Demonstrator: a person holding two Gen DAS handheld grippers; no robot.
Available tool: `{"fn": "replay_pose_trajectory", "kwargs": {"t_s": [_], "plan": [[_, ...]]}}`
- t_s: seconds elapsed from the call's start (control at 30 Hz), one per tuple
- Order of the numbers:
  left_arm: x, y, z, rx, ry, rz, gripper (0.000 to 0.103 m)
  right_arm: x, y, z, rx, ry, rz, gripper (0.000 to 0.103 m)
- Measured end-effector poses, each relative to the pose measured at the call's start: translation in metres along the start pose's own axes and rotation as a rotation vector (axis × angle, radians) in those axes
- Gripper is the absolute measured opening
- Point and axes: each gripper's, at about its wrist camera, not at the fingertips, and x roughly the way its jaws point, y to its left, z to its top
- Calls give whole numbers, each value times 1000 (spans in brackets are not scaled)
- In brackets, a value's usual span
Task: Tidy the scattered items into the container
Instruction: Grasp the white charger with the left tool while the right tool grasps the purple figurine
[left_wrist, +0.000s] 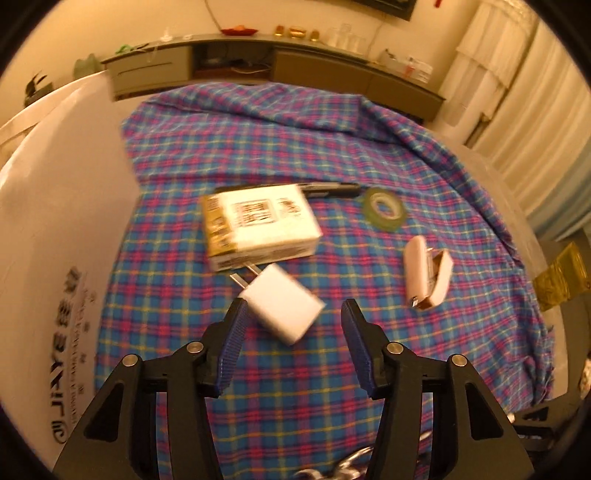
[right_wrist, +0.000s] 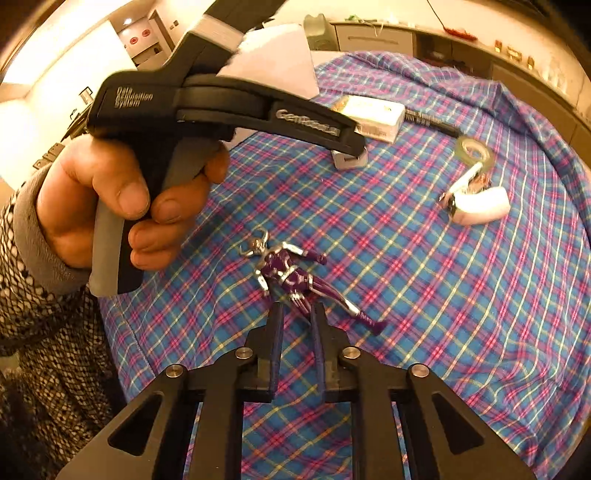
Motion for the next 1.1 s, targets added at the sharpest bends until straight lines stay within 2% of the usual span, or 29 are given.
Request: {"fn": "replay_pose_trajectory", "kwargs": {"t_s": [0.03, 0.1, 0.13, 0.17, 0.27, 0.3, 0.33, 0.37, 0.4, 0.43, 0.7, 0.77, 0.87, 0.9, 0.93, 1.0, 1.1], "plan": [[4, -2, 2, -9, 7, 9, 56, 0, 1, 1, -8, -14, -23, 48], [17, -3, 6, -39, 43, 32, 56, 1, 3, 4, -31, -48, -63, 69], [20, -3, 6, -39, 37, 45, 57, 3, 5, 6, -46, -63, -79, 75], [20, -4, 7, -25, 26, 65, 57, 6, 8, 7, -64, -70, -91, 76], [17, 4, 5, -18, 21, 57, 55, 20, 13, 8, -103, -44, -103, 75], [16, 8, 4, -23, 20, 47, 52, 24, 12, 9, -103, -20, -102, 65], [14, 12, 3, -22, 22, 44, 42, 24, 13, 9, -108, -14, -106, 50], [11, 15, 2, -19, 18, 44, 35, 21, 14, 9, -106, -8, -95, 45], [8, 17, 1, -15, 12, 41, 33, 19, 14, 9, -94, 4, -78, 42], [6, 19, 0, -13, 9, 37, 32, 15, 15, 8, -85, 7, -72, 33], [0, 22, -7, -1, 19, 32, 32, 13, 23, -1, -70, 9, -52, 33], [4, 21, -8, 3, 36, 28, 35, 12, 27, -3, -74, -3, -60, 34], [7, 16, -9, 25, 31, 48, 38, 15, 34, -4, -102, -26, -80, 46], [8, 14, -10, 41, 30, 55, 37, 16, 36, -4, -109, -32, -79, 46], [8, 12, -10, 53, 29, 58, 32, 17, 35, -3, -109, -30, -72, 44], [6, 13, -11, 57, 29, 52, 32, 19, 32, 1, -86, -17, -64, 33], [-2, 15, -11, 53, 18, 36, 32, 15, 32, 1, -63, -13, -62, 33]]}}
